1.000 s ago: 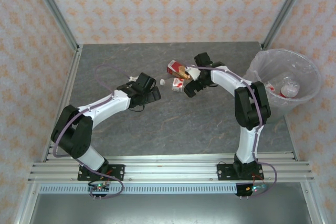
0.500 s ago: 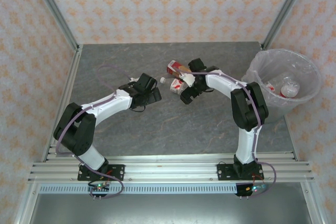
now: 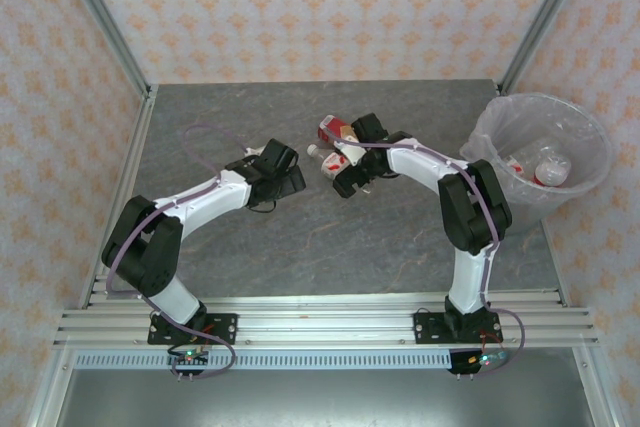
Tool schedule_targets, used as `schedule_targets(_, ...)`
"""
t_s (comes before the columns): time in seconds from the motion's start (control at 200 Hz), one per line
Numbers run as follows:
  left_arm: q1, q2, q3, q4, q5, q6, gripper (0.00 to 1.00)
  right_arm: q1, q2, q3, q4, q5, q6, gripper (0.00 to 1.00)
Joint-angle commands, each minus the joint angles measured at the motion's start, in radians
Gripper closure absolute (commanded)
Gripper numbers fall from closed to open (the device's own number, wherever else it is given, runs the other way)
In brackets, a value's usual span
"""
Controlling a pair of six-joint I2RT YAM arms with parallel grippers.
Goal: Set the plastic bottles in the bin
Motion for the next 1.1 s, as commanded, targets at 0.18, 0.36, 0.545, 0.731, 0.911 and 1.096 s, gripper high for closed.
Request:
schedule_targets(0.18,0.03,-0.027,-0.032,-0.023,-0.058,-0.045,0.0,0.037,0.086,0.113,0.02,0.087,0.0,0.01)
schedule_targets(0.36,0.039,-0.044,-0.05,-0.027,-0.067,-0.048,0.0,0.064,0.158,0.187,-0.004,0.137,0.018,0.01)
schedule_targets(0.545,0.043,-0.048,-0.055,-0.026,-0.068,-0.048,0.0,0.065,0.243,0.295,-0.107,0.127,0.034,0.01)
schedule_targets(0.731,0.044,-0.046,-0.053,-0.025,-0.066,-0.048,0.0,0.066,0.281,0.321,-0.106,0.157,0.039,0.11)
schedule_targets(0.911,0.045,-0.039,-0.046,-0.025,-0.06,-0.043,0.0,0.067,0.319,0.366,-0.18,0.164,0.025,0.18)
schedule_targets(1.096,0.045,-0.034,-0.041,-0.025,-0.058,-0.04,0.0,0.068,0.307,0.347,-0.192,0.175,0.033,0.27)
